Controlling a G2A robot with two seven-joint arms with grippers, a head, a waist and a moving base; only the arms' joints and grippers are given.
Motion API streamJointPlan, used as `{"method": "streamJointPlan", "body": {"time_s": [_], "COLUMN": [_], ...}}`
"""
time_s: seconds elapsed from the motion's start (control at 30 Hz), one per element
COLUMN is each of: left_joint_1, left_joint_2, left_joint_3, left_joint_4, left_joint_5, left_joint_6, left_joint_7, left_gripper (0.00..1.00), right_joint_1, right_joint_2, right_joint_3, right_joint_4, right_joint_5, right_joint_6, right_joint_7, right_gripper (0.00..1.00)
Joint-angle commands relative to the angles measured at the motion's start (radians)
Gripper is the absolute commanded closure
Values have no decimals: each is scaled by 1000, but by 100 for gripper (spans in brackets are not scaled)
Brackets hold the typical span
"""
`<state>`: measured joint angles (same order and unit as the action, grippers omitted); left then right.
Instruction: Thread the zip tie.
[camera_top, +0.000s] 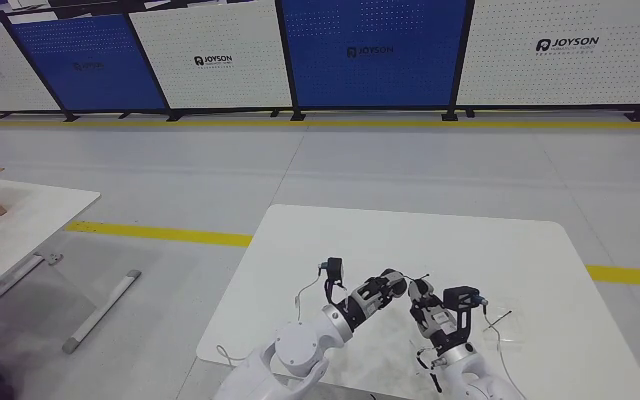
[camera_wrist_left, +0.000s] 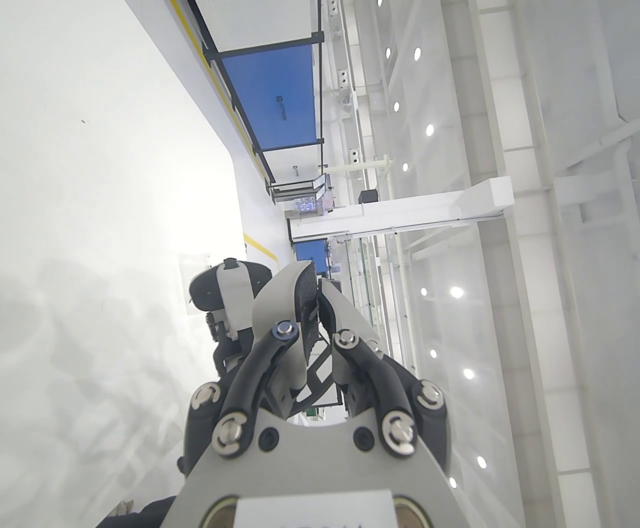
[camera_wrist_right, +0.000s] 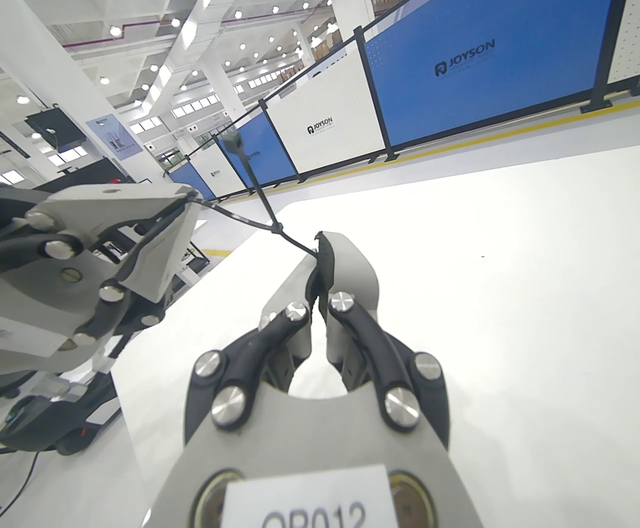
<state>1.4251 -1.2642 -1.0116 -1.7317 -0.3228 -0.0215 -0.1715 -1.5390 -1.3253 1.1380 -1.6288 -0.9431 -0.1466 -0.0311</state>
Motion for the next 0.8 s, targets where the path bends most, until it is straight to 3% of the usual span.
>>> {"method": "streamJointPlan", "body": {"time_s": [0.0,0.27,0.3,0.33,0.4,0.53,0.77], "left_joint_1": [2,6,5,4,2,-1,-3], "left_joint_2": [0,1,1,1,0,-1,-2], "left_joint_3": [-1,-5,-5,-5,-5,-3,0], "left_joint_4": [-2,-8,-7,-5,-2,2,5], "left_joint_5": [-2,-3,-3,-3,-4,-4,1], "left_joint_6": [-3,-6,-5,-3,-1,2,6], "left_joint_7": [-1,-2,-1,0,2,5,7], "left_gripper": [100,100,100,100,100,100,100], "right_joint_1": [1,5,5,4,2,0,-1], "right_joint_2": [0,0,0,1,1,2,1], "right_joint_3": [-1,-4,-3,-2,-2,-1,-2], "right_joint_4": [1,8,7,6,3,0,-11], "right_joint_5": [-1,2,1,-1,-4,-5,-6], "right_joint_6": [0,-15,-17,-19,-19,-15,-5], "right_joint_7": [1,11,13,14,15,14,14], "right_gripper": [100,98,80,71,66,65,73]}}
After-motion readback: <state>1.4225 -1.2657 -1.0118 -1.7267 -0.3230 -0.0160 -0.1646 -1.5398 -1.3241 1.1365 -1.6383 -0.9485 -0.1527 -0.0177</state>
